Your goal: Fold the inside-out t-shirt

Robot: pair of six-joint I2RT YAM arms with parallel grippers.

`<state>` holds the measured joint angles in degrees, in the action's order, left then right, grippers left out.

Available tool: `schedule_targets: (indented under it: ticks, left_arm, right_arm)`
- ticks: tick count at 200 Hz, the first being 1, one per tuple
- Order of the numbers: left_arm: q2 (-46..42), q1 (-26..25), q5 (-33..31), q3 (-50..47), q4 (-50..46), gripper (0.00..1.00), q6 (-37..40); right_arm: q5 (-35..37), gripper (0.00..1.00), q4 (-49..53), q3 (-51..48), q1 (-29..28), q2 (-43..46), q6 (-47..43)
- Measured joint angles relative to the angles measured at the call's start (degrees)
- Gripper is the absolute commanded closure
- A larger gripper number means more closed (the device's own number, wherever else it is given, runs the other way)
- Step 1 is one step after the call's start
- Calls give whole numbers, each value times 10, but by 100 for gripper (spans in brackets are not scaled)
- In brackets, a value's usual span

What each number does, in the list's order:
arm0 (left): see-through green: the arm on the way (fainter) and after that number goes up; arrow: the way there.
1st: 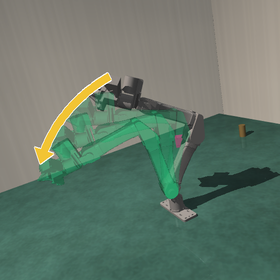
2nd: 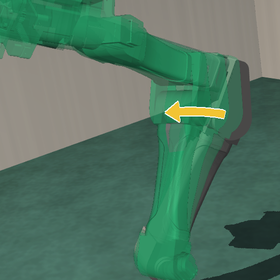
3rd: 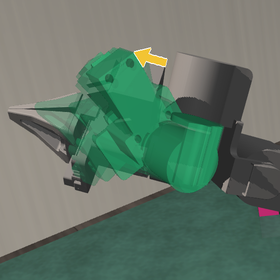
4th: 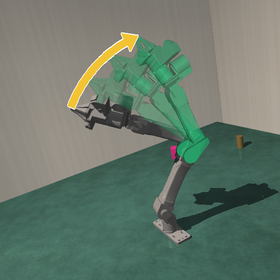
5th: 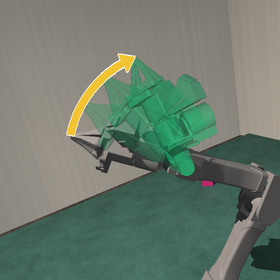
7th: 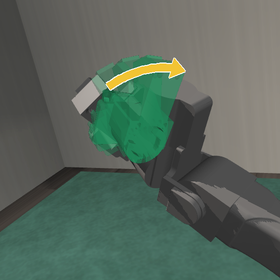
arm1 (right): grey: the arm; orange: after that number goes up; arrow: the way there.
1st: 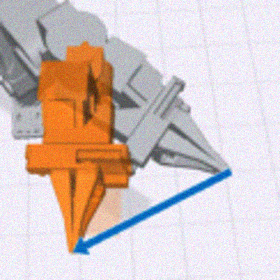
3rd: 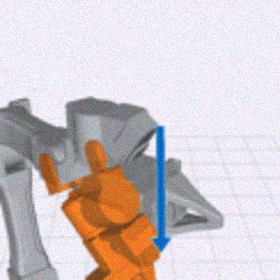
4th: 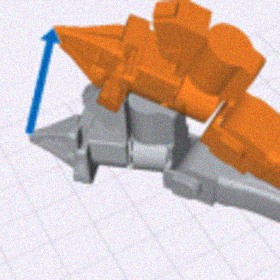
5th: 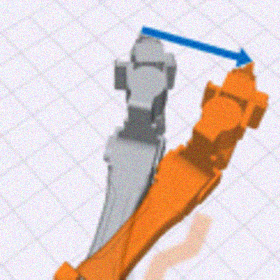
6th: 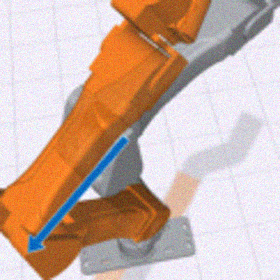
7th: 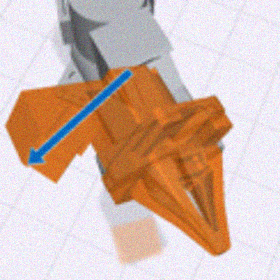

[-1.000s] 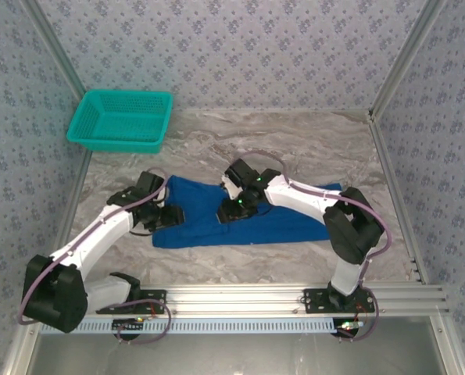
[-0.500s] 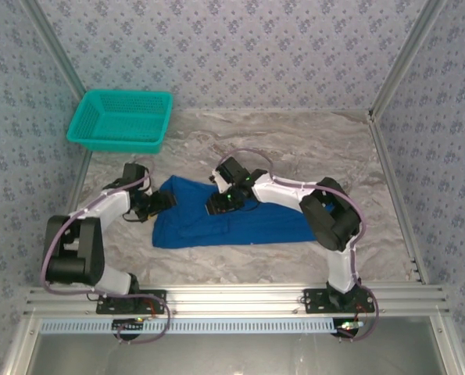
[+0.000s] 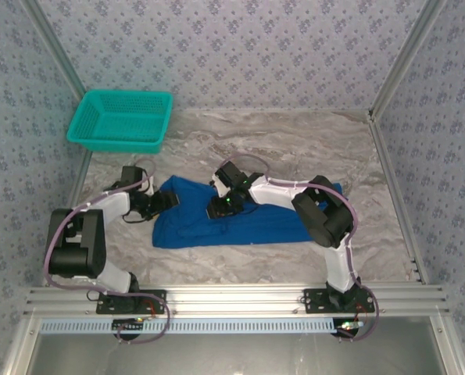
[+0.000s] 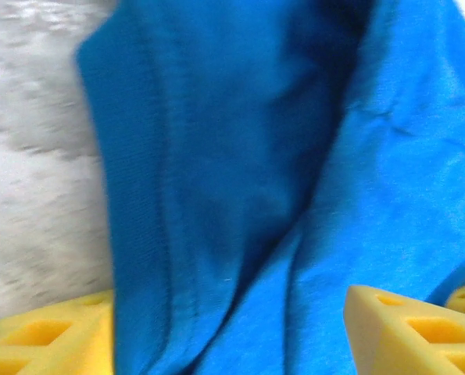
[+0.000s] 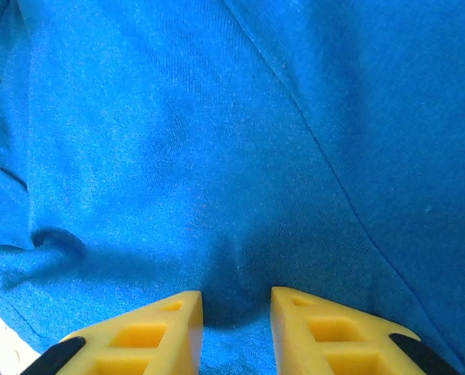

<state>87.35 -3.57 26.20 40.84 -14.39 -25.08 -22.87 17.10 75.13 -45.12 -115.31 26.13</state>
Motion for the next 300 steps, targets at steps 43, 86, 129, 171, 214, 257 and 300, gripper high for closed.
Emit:
schedule_targets:
  ticks: [43,86,129,171,214,257,300]
  left_arm:
    - [15,-21,45,-7,55,31,6]
    - [23,-30,50,-6,65,45,17]
    - [29,-59,66,-10,80,62,14]
    - [28,-63,62,-10,84,85,10]
    - [22,-63,55,-10,89,100,-5]
    - [-17,-56,-5,4,27,100,-22]
    - [-75,-6,-104,66,-98,100,-9]
  right_arm:
    - [-6,70,0,0,3,-2,0]
    - [-6,70,0,0,3,-2,0]
    - [-8,70,-1,0,3,-3,4]
    - [-8,70,-1,0,3,-3,5]
    - [-13,67,4,0,10,1,4]
    - [-15,61,43,1,49,75,-13]
    - [15,59,120,19,119,174,-73]
